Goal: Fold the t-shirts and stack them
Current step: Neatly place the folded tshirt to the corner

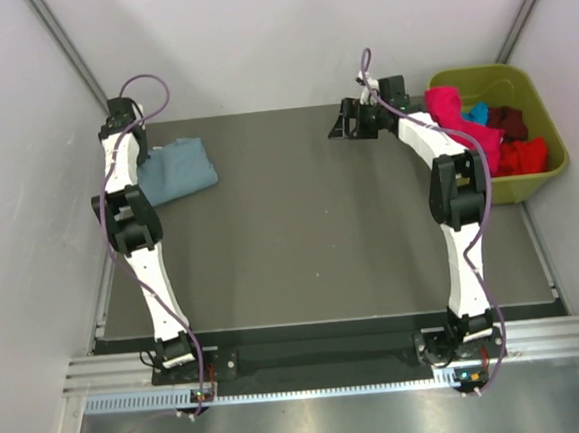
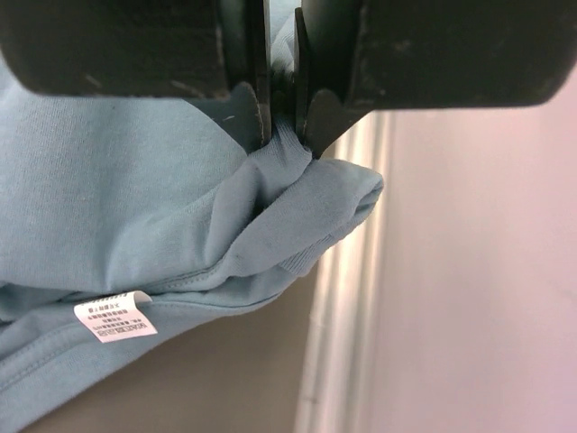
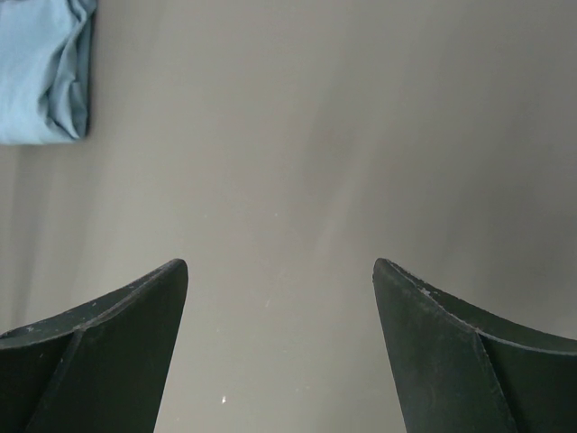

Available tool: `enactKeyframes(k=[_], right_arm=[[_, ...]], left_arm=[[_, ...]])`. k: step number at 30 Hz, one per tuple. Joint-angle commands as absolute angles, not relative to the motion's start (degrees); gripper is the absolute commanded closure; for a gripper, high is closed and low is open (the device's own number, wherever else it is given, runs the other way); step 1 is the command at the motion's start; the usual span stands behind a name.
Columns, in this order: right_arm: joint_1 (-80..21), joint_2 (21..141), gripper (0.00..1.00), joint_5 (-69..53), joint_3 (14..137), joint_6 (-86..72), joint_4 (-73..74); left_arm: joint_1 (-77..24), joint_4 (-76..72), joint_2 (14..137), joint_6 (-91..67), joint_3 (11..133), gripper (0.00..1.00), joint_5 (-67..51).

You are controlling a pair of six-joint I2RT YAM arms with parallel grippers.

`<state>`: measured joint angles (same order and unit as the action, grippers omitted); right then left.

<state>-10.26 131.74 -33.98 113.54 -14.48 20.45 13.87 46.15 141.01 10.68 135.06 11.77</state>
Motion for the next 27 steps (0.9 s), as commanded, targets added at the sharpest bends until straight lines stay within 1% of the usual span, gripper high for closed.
enactKeyframes(k=[1, 5, 13, 18, 27], right_arm=[[-9.8, 127.0, 0.15, -33.8, 113.3, -13.0, 19.5], [-9.8, 126.8, 0.15, -33.7, 112.9, -12.9, 19.7], [-9.9, 125.5, 0.15, -32.9, 111.4, -12.2, 19.9], [-10.1, 124.7, 0.15, -32.3, 110.9, -11.6, 20.2], [-10.6, 124.8, 0.14, -32.3, 110.6, -11.6, 20.3]], left_arm=[[14.6, 38.7, 140.2, 13.1, 137.9, 1.0, 19.1], [14.6, 33.7, 142.2, 15.0, 138.1, 1.0, 22.7], [14.4, 21.6, 147.5, 18.7, 139.3, 1.0, 26.0], [13.8, 18.5, 150.0, 20.3, 140.1, 1.0, 26.4], [12.8, 13.9, 151.6, 19.9, 140.7, 1.0, 32.5]])
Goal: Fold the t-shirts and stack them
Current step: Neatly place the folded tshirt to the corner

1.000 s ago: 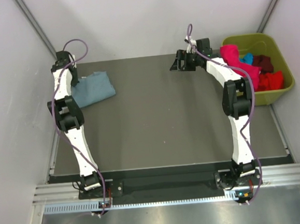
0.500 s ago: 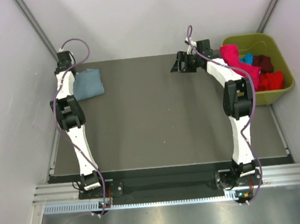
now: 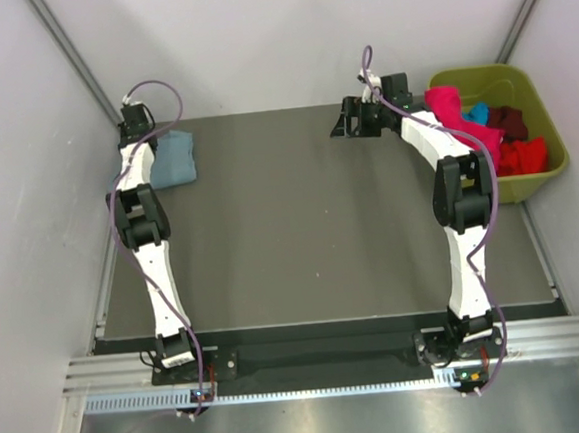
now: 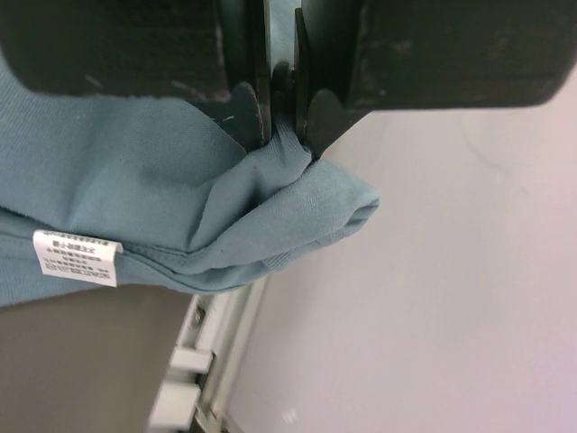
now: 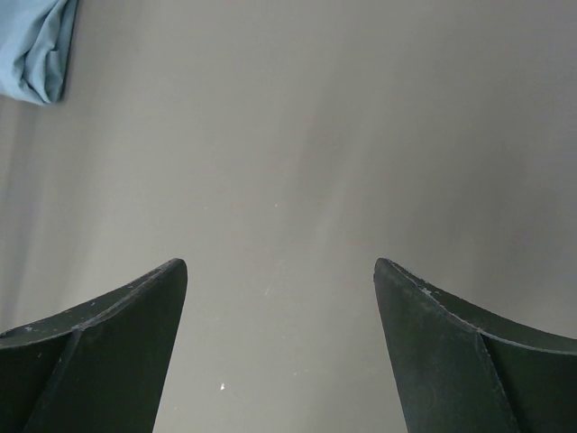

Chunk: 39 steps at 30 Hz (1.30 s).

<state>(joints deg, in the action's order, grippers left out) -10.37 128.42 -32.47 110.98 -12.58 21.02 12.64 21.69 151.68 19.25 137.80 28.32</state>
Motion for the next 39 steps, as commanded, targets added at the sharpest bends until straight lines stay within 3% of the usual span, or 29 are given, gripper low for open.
enactKeyframes(k=[1, 12, 13, 15, 16, 20, 25, 28, 32, 36, 39], right_arm=[[-10.7, 124.8, 0.14, -32.3, 110.6, -11.6, 20.3], [-11.1, 124.2, 0.14, -32.0, 109.9, -11.1, 20.6], [-11.1, 124.2, 0.14, -32.0, 109.9, -10.9, 20.6], [-11.2, 124.2, 0.14, -32.0, 109.9, -11.0, 20.6], [-11.2, 124.2, 0.14, -32.0, 109.9, -10.8, 20.6], [-11.4, 124.2, 0.14, -31.9, 110.0, -10.8, 20.7], [-11.5, 123.8, 0.13, -30.0, 110.8, -10.5, 20.6], [-11.6, 123.2, 0.11, -26.8, 113.1, -9.6, 21.3], [-11.3, 121.7, 0.06, -17.8, 117.1, -8.6, 21.9], [-11.0, 120.7, 0.05, -3.6, 121.4, -5.5, 22.1], [-10.8, 119.7, 0.0, 11.0, 123.3, 0.3, 20.8]], left_arm=[[12.8, 13.3, 151.9, 20.0, 140.7, 1.0, 33.1], [12.8, 12.1, 152.9, 20.3, 140.9, 0.99, 36.2], [12.7, 11.3, 152.9, 20.4, 140.7, 0.82, 36.6], [12.8, 10.6, 152.8, 20.5, 140.5, 0.67, 37.0], [12.6, 9.9, 152.9, 20.3, 140.5, 0.48, 38.4], [11.6, 7.8, 151.7, 18.4, 142.3, 0.3, 40.9], [8.2, 10.5, 146.3, 13.2, 143.5, 0.24, 41.1], [5.4, 13.8, 140.4, 8.6, 142.0, 0.19, 36.1], [2.7, 14.8, 130.2, 0.5, 129.8, 0.18, 15.2], [0.6, 22.7, 125.8, -8.6, 126.0, 0.18, -2.5], [-1.6, 24.4, 123.5, -11.9, 119.9, 0.17, -8.9]])
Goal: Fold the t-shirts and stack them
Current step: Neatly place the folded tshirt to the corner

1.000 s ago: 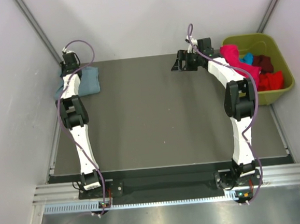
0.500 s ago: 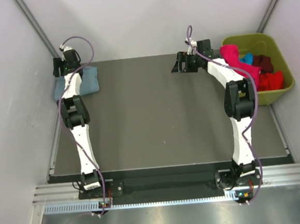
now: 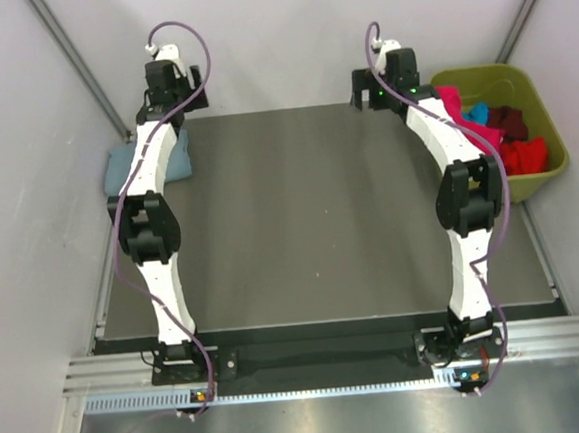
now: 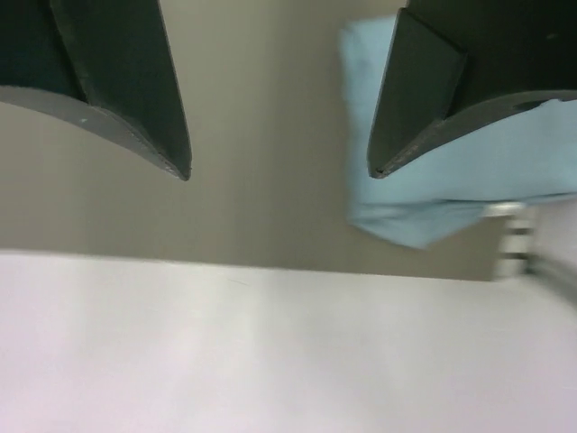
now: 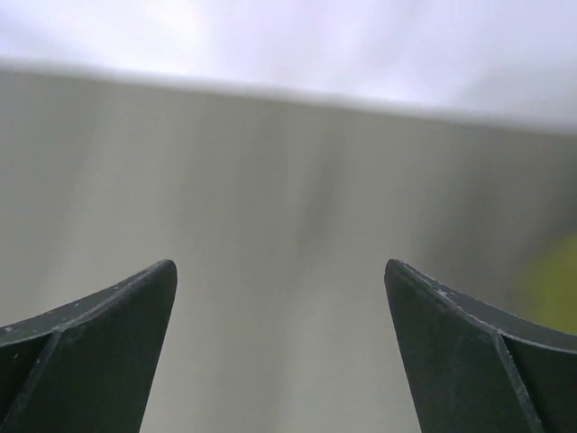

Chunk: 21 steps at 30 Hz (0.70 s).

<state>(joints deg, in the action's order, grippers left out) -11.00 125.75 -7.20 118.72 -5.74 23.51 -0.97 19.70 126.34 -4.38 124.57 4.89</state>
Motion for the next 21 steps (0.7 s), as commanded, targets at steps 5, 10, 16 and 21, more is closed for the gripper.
enactKeyframes(k=[5, 10, 16, 21], right_arm=[[-7.0, 117.4, 0.0, 21.2, 121.1, 7.7, 19.4], [-0.7, 113.1, 0.0, 20.1, 115.5, 7.0, 22.4], [7.4, 106.6, 0.01, 16.0, 110.5, 4.9, 25.2], [10.2, 103.1, 0.01, 0.4, 105.4, 3.9, 27.3]], left_arm=[[-5.3, 33.4, 125.0, -8.2, 119.2, 0.06, -11.2], [-5.6, 37.0, 124.9, -3.7, 117.8, 0.15, -16.9], [-6.2, 36.8, 123.4, -2.3, 115.6, 0.18, -16.7], [-6.4, 37.0, 124.6, -4.0, 115.1, 0.18, -19.2]])
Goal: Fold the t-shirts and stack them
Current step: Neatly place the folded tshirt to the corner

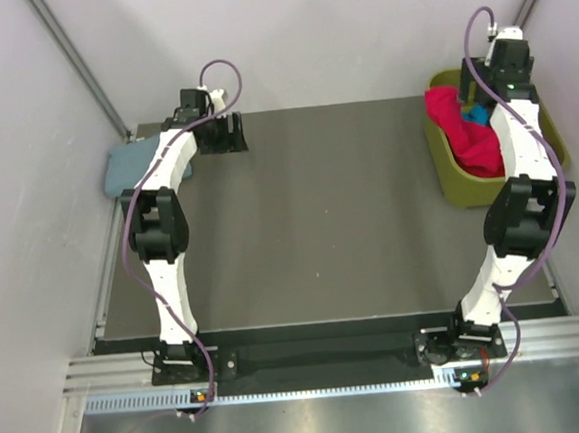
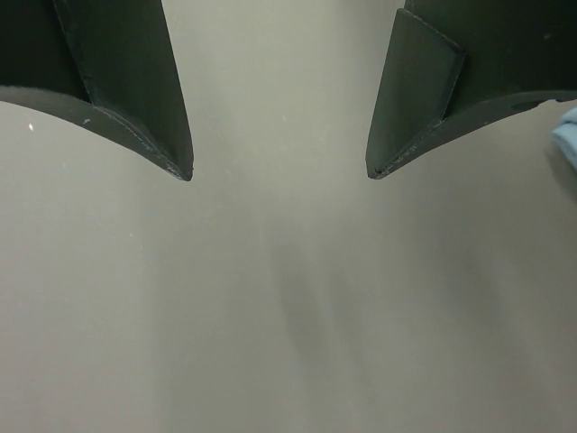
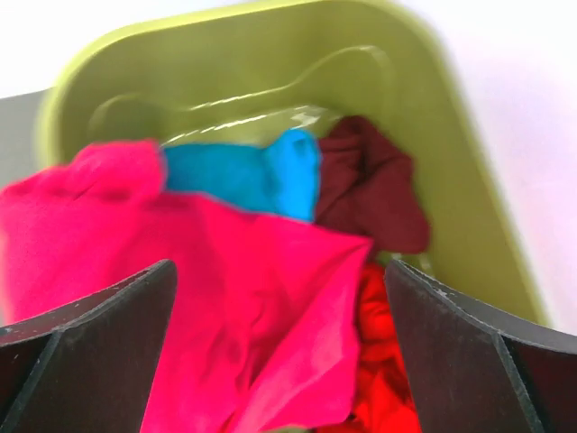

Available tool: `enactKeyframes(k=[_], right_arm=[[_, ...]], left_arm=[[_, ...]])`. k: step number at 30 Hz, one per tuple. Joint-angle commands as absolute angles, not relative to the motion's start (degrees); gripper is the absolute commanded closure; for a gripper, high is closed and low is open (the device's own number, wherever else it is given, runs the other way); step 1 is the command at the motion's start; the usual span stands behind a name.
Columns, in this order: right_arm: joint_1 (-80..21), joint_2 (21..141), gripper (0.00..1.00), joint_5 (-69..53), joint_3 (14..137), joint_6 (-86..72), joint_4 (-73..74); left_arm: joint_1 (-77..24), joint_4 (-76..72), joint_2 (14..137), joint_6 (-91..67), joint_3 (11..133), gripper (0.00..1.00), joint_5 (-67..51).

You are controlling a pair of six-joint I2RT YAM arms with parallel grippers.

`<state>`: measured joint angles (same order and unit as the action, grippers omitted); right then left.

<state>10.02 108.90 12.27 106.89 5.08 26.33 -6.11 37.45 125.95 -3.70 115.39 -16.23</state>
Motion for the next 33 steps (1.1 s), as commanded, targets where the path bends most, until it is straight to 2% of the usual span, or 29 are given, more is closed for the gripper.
enactKeyframes(k=[1, 6, 11, 15, 19, 25, 29, 33], right_arm=[[10.5, 102.4, 0.01, -3.0, 104.7, 3.3, 27.9], [10.5, 100.3, 0.01, -17.0, 99.7, 0.4, 29.9], [10.2, 98.0, 0.0, -19.7, 97.1, -2.0, 29.0], [8.0, 99.0, 0.0, -5.8, 101.1, -5.9, 33.8], [4.1, 98.4, 0.0, -1.3, 105.4, -6.5, 37.6], [0.4, 95.1, 0.0, -3.8, 108.8, -7.2, 42.3], [-3.1, 96.8, 0.0, -0.3, 115.9, -6.6, 50.4], [-3.2, 94.7, 0.0, 2.4, 111.8, -6.4, 49.2]], left_arm=[[-6.4, 37.1, 124.8, -4.5, 115.0, 0.18, -19.9], [-6.9, 35.3, 124.6, -7.0, 113.0, 0.18, -23.4], [-7.9, 35.2, 124.5, -7.4, 112.5, 0.18, -23.8], [-8.2, 35.0, 124.5, -7.6, 112.3, 0.18, -24.2], [-8.5, 34.7, 124.6, -7.5, 112.1, 0.18, -23.6], [-9.1, 34.7, 124.2, -7.1, 111.6, 0.16, -21.3], [-9.1, 34.4, 123.1, -7.6, 110.7, 0.15, -20.1], [-9.1, 32.9, 123.3, -9.7, 110.9, 0.15, -20.7]])
